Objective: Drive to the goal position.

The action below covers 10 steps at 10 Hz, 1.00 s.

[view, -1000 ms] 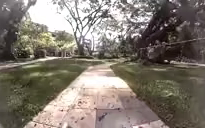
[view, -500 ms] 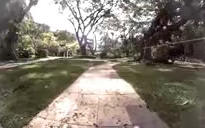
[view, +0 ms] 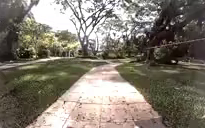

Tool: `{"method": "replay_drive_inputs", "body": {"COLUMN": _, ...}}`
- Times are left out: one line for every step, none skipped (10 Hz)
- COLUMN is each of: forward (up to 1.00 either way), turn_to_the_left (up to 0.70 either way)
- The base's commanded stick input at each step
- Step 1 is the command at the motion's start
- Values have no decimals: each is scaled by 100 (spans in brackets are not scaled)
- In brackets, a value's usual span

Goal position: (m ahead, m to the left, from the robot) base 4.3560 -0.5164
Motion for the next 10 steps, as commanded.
{"method": "replay_drive_inputs", "body": {"forward": 70, "turn_to_the_left": 0}}
{"method": "replay_drive_inputs", "body": {"forward": 70, "turn_to_the_left": 0}}
{"method": "replay_drive_inputs", "body": {"forward": 70, "turn_to_the_left": 0}}
{"method": "replay_drive_inputs", "body": {"forward": 70, "turn_to_the_left": 0}}
{"method": "replay_drive_inputs", "body": {"forward": 70, "turn_to_the_left": 0}}
{"method": "replay_drive_inputs", "body": {"forward": 70, "turn_to_the_left": 0}}
{"method": "replay_drive_inputs", "body": {"forward": 70, "turn_to_the_left": 0}}
{"method": "replay_drive_inputs", "body": {"forward": 70, "turn_to_the_left": 0}}
{"method": "replay_drive_inputs", "body": {"forward": 70, "turn_to_the_left": 0}}
{"method": "replay_drive_inputs", "body": {"forward": 70, "turn_to_the_left": 0}}
